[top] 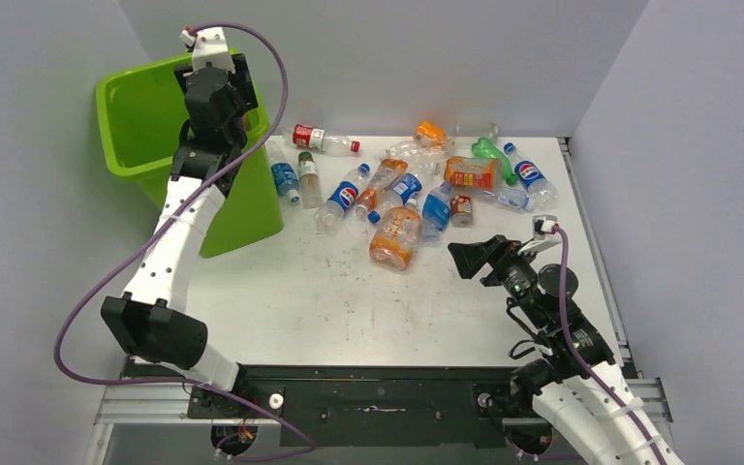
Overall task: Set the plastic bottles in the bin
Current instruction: Place the plastic bottle in the trash bin, then pick up the plastic bottle at the center of the board.
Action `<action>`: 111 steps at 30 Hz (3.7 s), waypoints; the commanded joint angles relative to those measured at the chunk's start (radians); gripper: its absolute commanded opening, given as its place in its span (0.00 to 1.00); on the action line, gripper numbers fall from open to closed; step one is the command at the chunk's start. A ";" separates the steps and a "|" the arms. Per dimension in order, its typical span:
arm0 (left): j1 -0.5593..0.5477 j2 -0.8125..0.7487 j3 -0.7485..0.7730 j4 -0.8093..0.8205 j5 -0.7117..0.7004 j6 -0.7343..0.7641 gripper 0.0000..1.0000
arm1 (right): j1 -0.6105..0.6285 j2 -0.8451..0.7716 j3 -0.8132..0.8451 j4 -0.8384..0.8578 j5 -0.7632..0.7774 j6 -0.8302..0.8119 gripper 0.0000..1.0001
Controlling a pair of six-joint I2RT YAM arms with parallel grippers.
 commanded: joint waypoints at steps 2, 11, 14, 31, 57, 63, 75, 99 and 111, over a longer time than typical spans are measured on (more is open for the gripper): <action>-0.005 -0.069 0.053 0.009 0.012 -0.053 0.78 | 0.009 0.016 0.043 -0.025 0.076 -0.011 0.90; -0.336 -0.283 -0.025 0.063 -0.054 0.120 0.96 | 0.010 0.075 0.110 -0.076 0.024 -0.139 0.90; -0.508 -0.371 -0.138 0.063 -0.021 0.150 0.96 | 0.009 0.122 0.121 -0.081 0.035 -0.153 0.90; -0.605 -0.625 -0.904 0.099 0.408 -0.117 0.96 | 0.042 0.591 -0.034 0.319 0.010 -0.001 0.96; -0.674 -0.604 -0.873 -0.015 0.276 -0.131 0.96 | -0.222 1.103 0.159 0.588 0.297 0.092 0.92; -0.683 -0.614 -0.871 -0.022 0.269 -0.131 0.96 | -0.237 1.279 0.308 0.554 0.301 -0.011 0.91; -0.699 -0.613 -0.871 -0.029 0.260 -0.124 0.96 | -0.264 1.449 0.463 0.507 0.224 -0.097 0.85; -0.701 -0.669 -0.907 0.038 0.242 -0.140 0.96 | 0.000 0.721 0.168 0.399 0.306 -0.001 0.37; -0.700 -0.877 -1.002 0.474 0.321 -0.457 0.96 | 0.180 0.122 -0.013 0.471 -0.218 -0.230 0.37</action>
